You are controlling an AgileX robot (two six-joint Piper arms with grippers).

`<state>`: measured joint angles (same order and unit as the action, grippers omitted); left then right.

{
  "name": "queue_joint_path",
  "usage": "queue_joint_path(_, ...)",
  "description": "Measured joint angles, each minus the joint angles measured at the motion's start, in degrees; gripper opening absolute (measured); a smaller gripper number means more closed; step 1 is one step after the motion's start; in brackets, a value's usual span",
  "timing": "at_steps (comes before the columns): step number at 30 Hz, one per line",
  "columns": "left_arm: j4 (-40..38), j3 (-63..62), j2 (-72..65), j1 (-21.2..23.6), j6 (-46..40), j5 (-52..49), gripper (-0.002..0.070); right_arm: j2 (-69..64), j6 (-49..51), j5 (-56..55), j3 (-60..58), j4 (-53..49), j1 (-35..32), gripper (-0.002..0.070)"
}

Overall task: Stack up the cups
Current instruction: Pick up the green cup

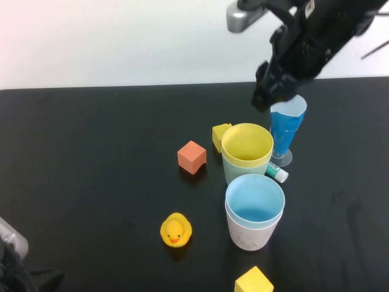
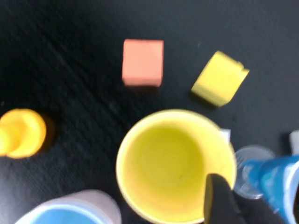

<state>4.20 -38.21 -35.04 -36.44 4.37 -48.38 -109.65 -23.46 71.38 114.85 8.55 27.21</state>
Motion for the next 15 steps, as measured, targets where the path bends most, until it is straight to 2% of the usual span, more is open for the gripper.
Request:
queue_joint_path(6, 0.2, 0.0, 0.0, 0.0, 0.0, 0.0, -0.0001, 0.6, 2.9, 0.0, -5.4, -0.1, 0.0, 0.0329)
queue_joint_path(15, 0.8, 0.6, 0.0, 0.0, 0.0, 0.5, -0.0001, 0.6, 4.5, 0.0, -6.7, 0.3, 0.0, 0.0330)
